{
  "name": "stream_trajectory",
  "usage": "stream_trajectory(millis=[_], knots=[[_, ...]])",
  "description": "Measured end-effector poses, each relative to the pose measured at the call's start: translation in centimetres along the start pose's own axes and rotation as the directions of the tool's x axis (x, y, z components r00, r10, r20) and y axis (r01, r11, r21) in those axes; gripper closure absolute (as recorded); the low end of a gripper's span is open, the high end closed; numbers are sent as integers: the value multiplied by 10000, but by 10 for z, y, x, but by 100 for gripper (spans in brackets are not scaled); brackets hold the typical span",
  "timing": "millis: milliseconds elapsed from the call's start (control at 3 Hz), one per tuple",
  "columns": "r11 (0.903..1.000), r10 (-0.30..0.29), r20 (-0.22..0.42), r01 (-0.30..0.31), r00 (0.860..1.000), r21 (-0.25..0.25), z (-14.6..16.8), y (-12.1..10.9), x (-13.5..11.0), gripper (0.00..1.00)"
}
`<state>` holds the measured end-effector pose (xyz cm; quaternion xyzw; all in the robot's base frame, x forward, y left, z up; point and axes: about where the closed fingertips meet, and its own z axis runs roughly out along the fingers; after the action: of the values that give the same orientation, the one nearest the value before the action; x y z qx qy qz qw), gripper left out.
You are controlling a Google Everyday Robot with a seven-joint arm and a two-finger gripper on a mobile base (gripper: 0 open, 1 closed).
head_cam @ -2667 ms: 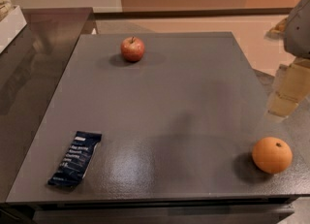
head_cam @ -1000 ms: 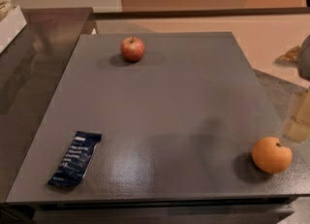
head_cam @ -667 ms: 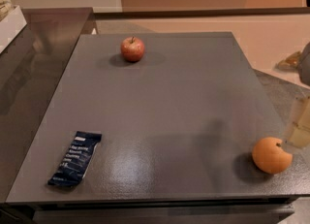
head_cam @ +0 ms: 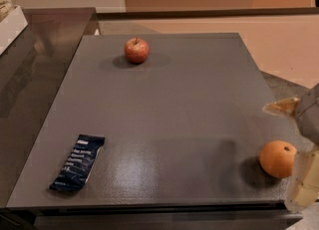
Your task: Move orange near rxbar blueberry
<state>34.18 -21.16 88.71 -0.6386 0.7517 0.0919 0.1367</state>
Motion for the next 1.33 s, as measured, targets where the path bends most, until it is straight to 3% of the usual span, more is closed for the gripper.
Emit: stream_trajectory(millis=[333,1333], knots=[[9994,-254,175,257,9995,-214,16,13,-1,0],[10000,-20,296,22,9996,-65,23,8,14,0]])
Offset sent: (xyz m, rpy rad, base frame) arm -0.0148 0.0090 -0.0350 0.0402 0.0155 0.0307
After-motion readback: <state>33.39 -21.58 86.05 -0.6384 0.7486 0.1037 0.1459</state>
